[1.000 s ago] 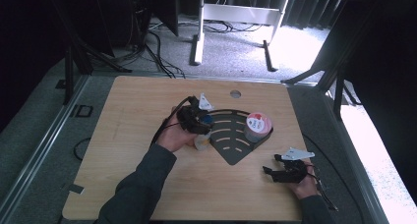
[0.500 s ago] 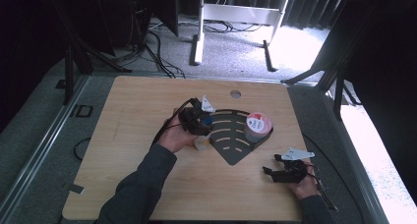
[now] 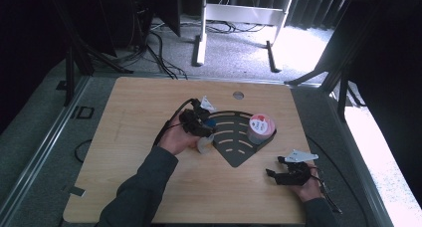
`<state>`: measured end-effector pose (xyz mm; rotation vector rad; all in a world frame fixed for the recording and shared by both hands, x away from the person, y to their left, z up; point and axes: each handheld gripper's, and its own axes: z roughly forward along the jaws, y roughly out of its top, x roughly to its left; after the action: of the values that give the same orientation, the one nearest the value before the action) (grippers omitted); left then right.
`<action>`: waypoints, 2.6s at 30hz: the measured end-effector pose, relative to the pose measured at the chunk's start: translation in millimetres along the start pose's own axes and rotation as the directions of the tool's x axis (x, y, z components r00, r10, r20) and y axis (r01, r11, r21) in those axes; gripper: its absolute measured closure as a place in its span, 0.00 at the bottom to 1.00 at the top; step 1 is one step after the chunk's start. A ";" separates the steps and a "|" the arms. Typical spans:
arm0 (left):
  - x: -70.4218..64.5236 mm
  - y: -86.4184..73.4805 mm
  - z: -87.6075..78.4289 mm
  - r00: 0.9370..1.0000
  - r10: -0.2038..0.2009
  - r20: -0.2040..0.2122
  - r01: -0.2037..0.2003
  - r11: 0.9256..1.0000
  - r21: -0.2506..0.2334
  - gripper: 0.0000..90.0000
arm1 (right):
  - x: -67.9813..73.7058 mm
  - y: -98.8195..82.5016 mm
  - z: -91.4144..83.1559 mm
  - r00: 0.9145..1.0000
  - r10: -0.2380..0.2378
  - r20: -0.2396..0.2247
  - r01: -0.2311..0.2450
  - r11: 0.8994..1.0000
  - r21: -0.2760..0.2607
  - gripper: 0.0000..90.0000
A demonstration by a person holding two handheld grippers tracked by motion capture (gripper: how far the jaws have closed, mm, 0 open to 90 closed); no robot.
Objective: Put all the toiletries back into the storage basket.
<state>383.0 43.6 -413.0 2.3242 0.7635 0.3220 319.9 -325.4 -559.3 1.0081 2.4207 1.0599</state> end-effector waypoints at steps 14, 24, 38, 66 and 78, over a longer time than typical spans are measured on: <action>-4.2 0.1 2.0 0.999 0.026 0.035 -0.027 1.000 0.016 0.49 | 0.0 0.0 0.0 1.000 0.000 0.000 0.000 1.000 0.000 0.28; -4.4 -0.9 13.1 0.996 0.077 0.035 -0.079 0.995 0.054 0.45 | -0.1 0.0 0.0 1.000 -0.001 -0.001 0.001 1.000 0.000 0.28; -1.4 -1.1 27.5 0.992 0.112 0.057 -0.119 0.983 0.143 0.49 | -0.1 0.0 0.0 1.000 -0.001 -0.002 0.001 1.000 0.000 0.28; -1.2 11.7 41.4 0.986 0.123 0.113 -0.149 0.952 0.268 0.59 | -0.4 -0.1 -0.2 1.000 -0.003 -0.005 0.003 1.000 0.001 0.28; -5.6 12.5 40.2 0.982 0.128 0.141 -0.165 0.941 0.295 0.59 | -0.4 -0.1 -0.2 1.000 -0.003 -0.005 0.003 1.000 0.001 0.28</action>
<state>400.5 11.9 -435.1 2.6731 0.6158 0.1325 320.1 -325.8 -559.2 1.0029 2.4261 1.0611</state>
